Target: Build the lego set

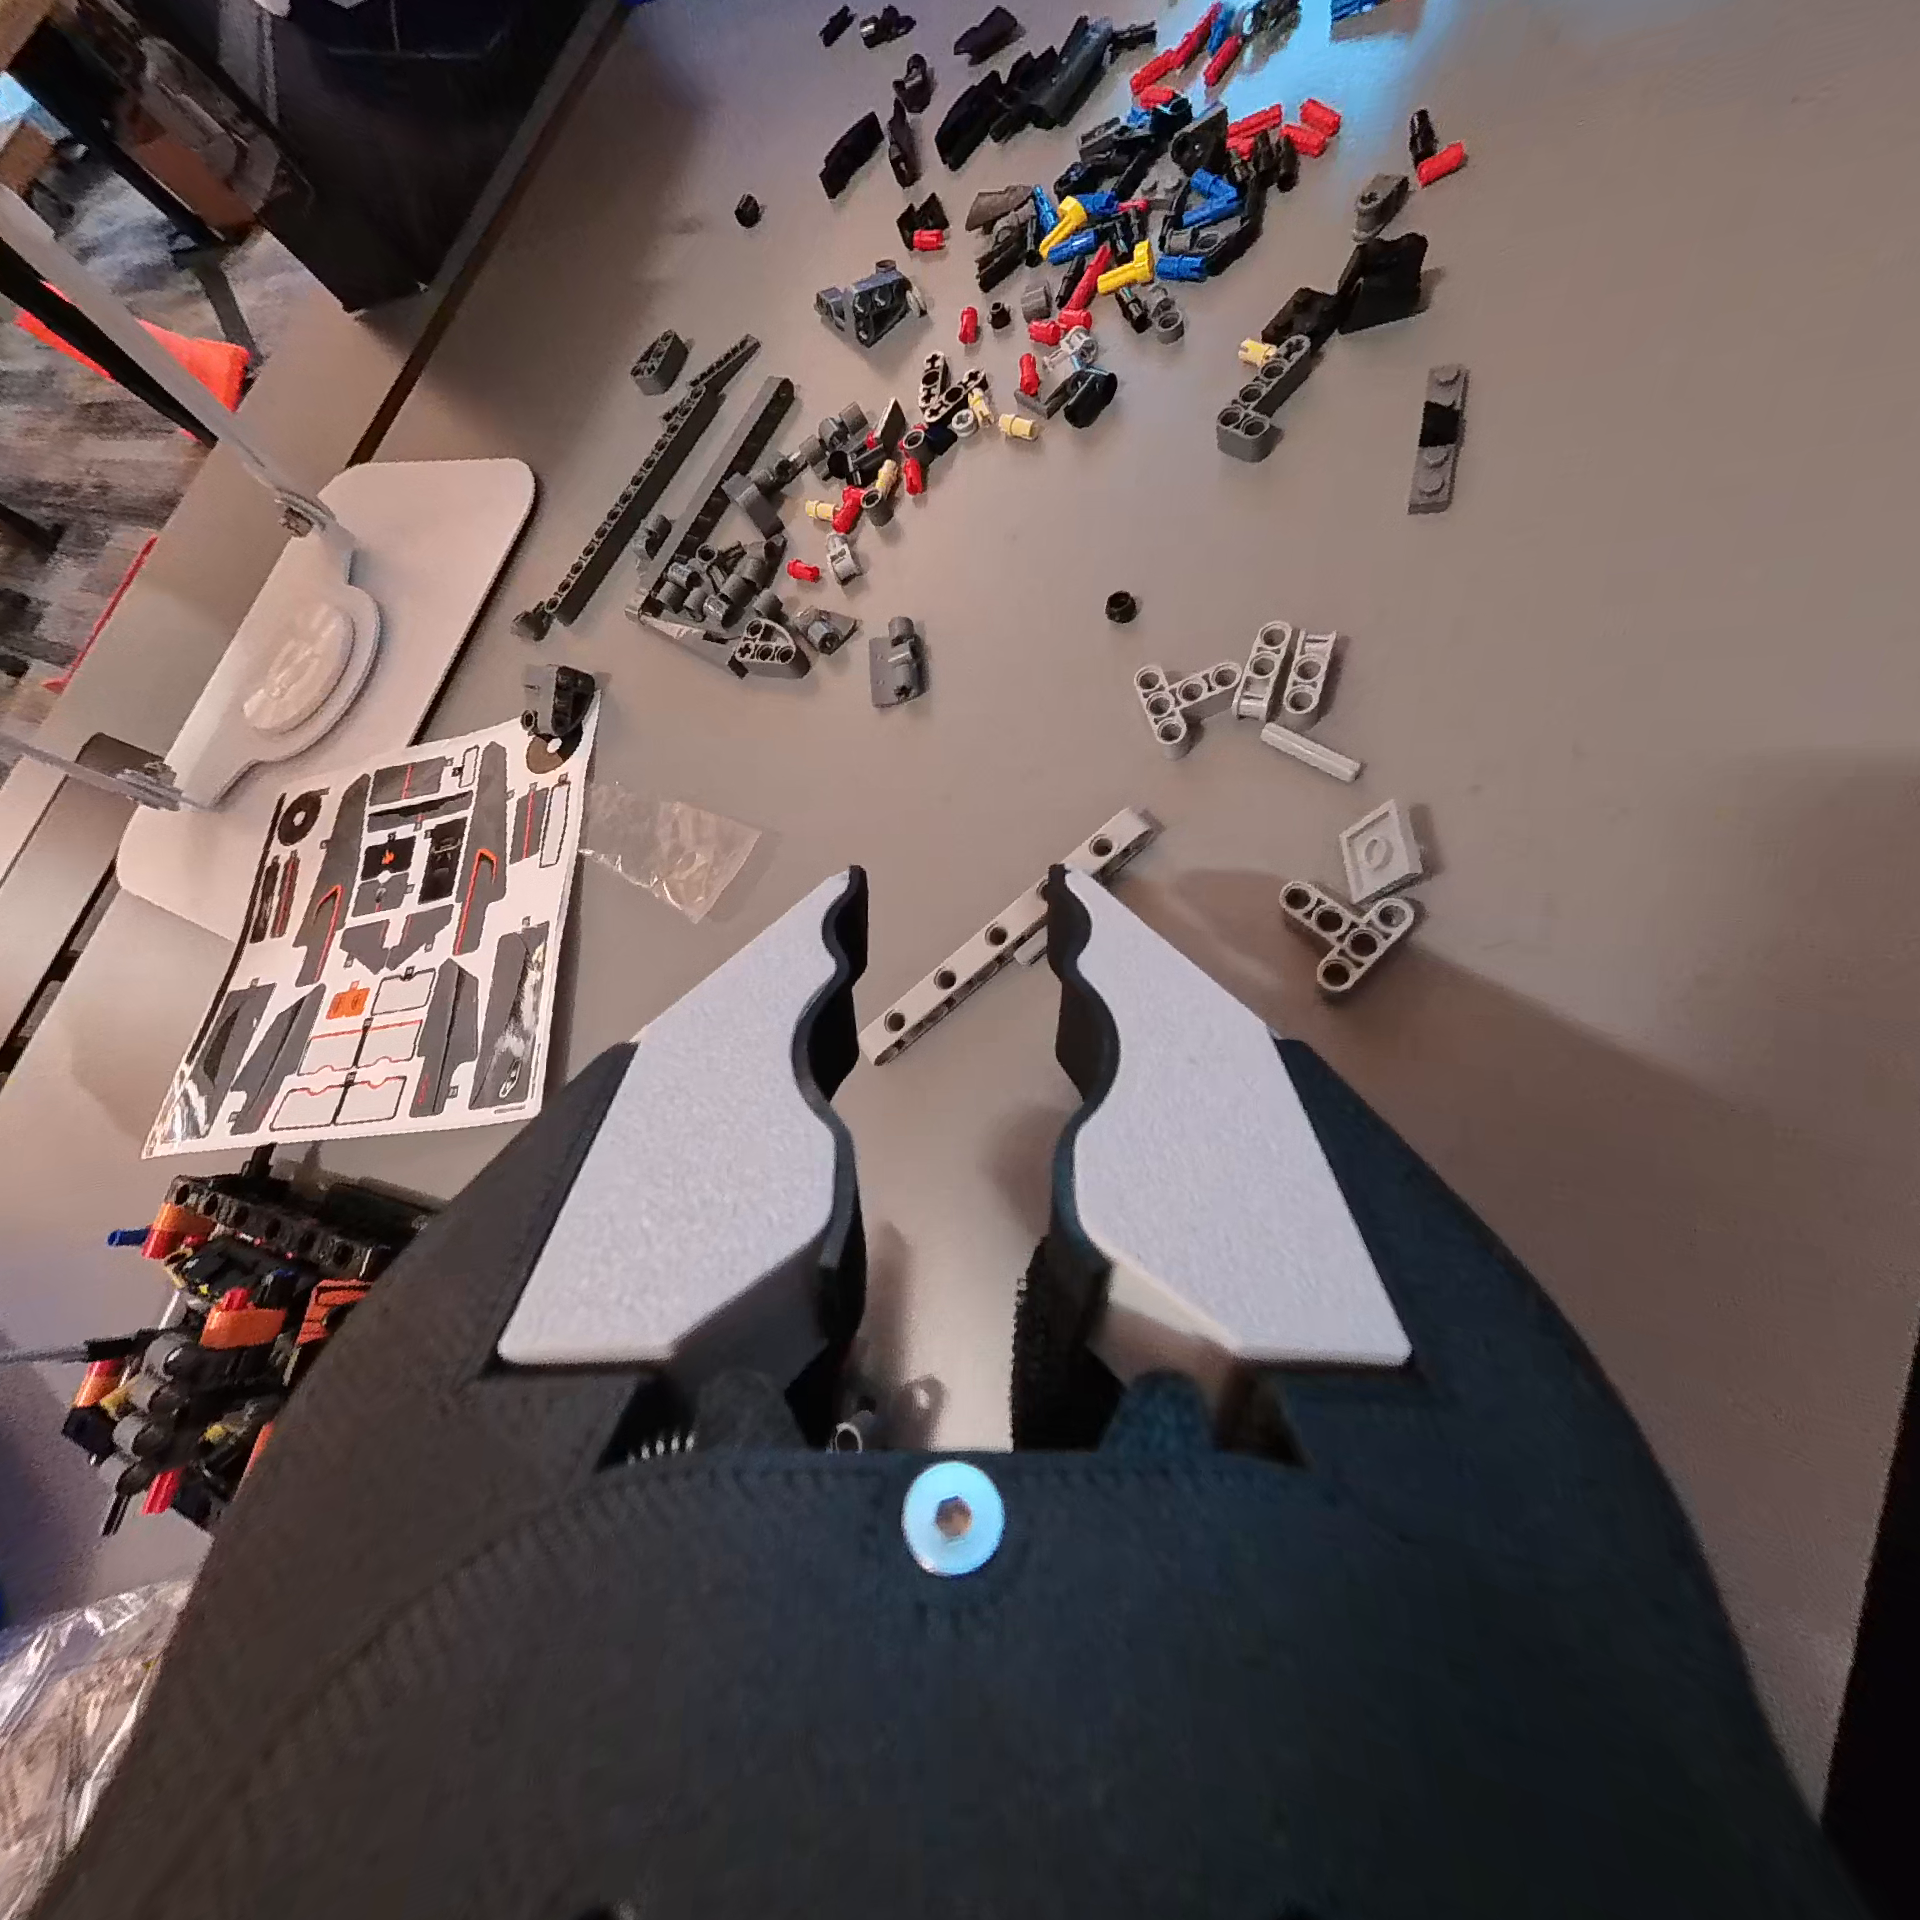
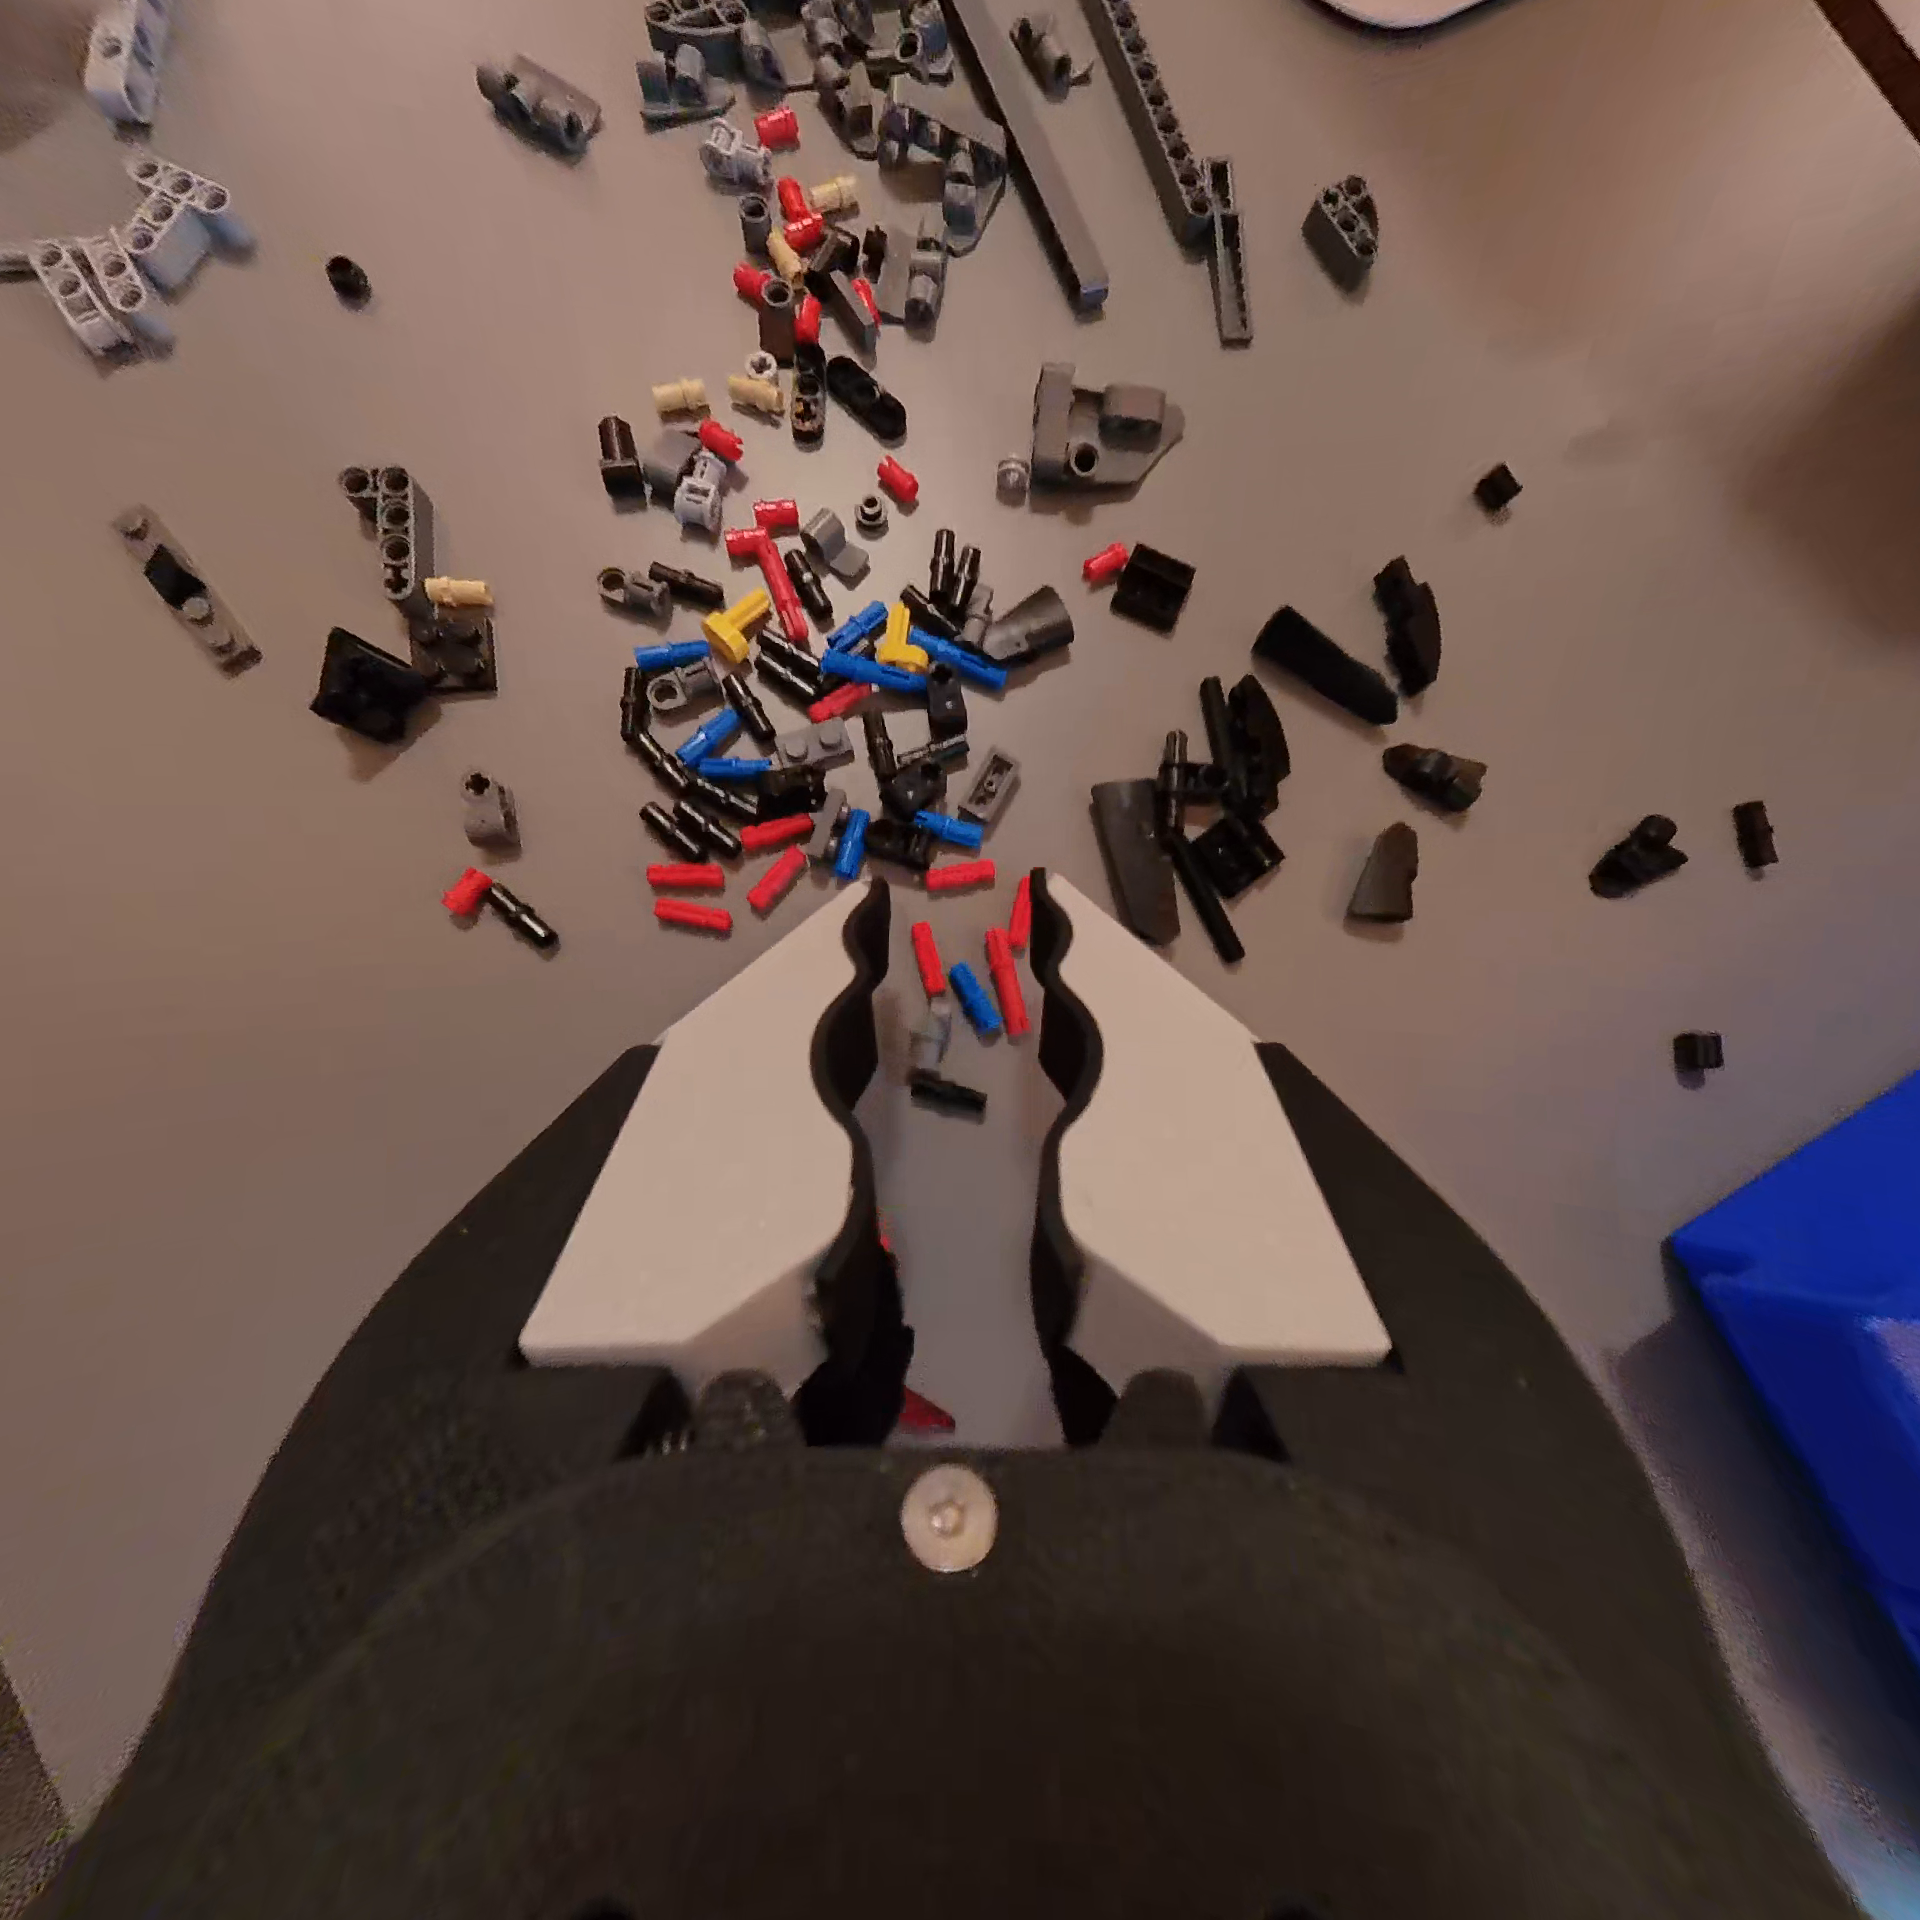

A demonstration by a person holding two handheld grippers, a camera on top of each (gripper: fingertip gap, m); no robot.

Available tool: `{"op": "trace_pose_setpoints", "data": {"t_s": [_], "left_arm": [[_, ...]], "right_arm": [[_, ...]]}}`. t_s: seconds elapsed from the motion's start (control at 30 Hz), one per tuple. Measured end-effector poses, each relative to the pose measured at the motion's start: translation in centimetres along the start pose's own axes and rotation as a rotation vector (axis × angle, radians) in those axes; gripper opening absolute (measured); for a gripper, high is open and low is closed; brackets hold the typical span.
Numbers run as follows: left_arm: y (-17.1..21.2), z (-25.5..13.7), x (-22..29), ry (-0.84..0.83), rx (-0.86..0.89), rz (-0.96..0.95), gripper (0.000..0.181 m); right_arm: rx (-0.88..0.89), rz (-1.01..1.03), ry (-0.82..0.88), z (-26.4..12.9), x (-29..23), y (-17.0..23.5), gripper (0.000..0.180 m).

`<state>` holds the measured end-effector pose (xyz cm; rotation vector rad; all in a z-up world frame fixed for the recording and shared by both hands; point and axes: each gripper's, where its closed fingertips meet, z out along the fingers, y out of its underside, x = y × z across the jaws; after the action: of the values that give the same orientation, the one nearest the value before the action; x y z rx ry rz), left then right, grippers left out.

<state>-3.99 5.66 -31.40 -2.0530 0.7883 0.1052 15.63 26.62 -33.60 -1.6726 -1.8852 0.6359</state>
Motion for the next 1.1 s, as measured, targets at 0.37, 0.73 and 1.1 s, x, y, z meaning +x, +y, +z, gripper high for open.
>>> {"op": "trace_pose_setpoints", "data": {"t_s": [0.37,0.73,1.1], "left_arm": [[0.2,-0.2,-0.2,-0.008,0.002,-0.004,0.033],[-1.1,-1.5,-2.8,-0.112,0.081,-0.039,0.041],[0.0,-8.0,-10.4,-0.287,0.162,-0.176,0.042]], "right_arm": [[0.025,0.109,0.154,-2.0,4.8,-0.2,0.026],[0.081,0.167,0.265,-8.0,6.0,2.9,0.04],[0.111,0.108,0.225,-8.5,4.1,1.7,0.045]]}}
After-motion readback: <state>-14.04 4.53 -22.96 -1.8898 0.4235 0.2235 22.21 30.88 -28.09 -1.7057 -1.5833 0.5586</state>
